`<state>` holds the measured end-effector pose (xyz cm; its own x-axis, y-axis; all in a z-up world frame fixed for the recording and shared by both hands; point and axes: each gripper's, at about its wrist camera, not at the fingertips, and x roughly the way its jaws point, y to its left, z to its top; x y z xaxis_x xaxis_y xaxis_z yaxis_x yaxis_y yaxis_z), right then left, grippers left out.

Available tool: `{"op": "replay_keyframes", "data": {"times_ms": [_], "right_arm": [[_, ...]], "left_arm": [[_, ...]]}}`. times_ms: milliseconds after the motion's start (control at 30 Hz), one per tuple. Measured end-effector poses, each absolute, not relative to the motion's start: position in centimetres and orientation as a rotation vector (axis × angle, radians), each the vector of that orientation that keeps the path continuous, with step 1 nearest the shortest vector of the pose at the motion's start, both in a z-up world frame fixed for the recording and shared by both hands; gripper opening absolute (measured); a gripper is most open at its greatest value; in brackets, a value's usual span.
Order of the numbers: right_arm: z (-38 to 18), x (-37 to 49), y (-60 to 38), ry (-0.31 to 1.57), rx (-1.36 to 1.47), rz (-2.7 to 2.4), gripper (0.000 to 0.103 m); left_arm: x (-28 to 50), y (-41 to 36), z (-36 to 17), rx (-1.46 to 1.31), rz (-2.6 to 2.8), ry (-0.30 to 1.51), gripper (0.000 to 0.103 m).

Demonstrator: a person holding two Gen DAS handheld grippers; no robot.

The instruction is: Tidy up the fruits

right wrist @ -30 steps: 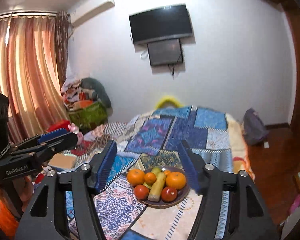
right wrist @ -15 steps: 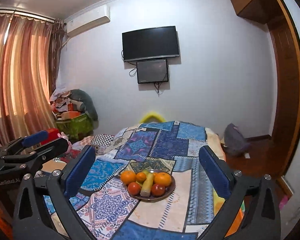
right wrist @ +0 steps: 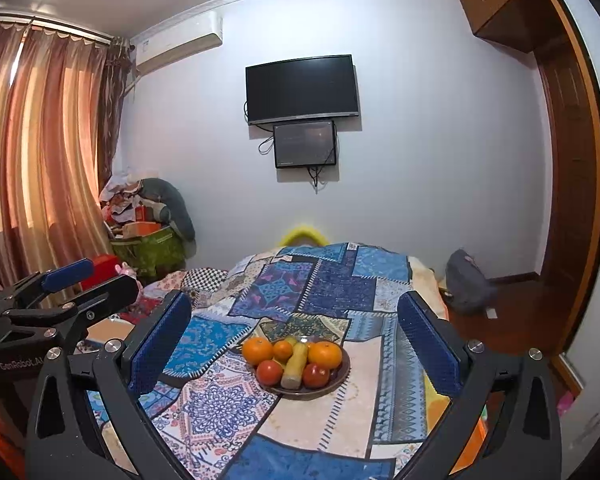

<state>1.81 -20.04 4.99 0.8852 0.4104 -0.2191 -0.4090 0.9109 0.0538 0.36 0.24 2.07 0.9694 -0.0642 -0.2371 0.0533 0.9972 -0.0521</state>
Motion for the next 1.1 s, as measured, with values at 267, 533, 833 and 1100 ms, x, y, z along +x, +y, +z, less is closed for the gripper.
{"op": "replay_keyframes", "data": {"times_ms": [267,533,833,1100], "right_arm": [[5.11,1.68,-19.95,0.220,-0.003,0.417,0.103],[5.32,1.76,-19.86,0.212,-0.001,0.414,0.103],[5.52,1.66,-19.71,0.208,0.001,0.413,0.103],[5.62,1.65,-19.76,0.205,0.006,0.415,0.103]], "left_arm": [[0.44,0.16,2.05,-0.032,-0.057,0.235,0.102],[0.79,0.40,1.96,-0.043,-0.056,0.243,0.103],[1.07,0.57,1.96,-0.049,-0.053,0.247,0.103],[1.08,0.60,1.98,-0.052,-0.059,0.248,0.103]]}}
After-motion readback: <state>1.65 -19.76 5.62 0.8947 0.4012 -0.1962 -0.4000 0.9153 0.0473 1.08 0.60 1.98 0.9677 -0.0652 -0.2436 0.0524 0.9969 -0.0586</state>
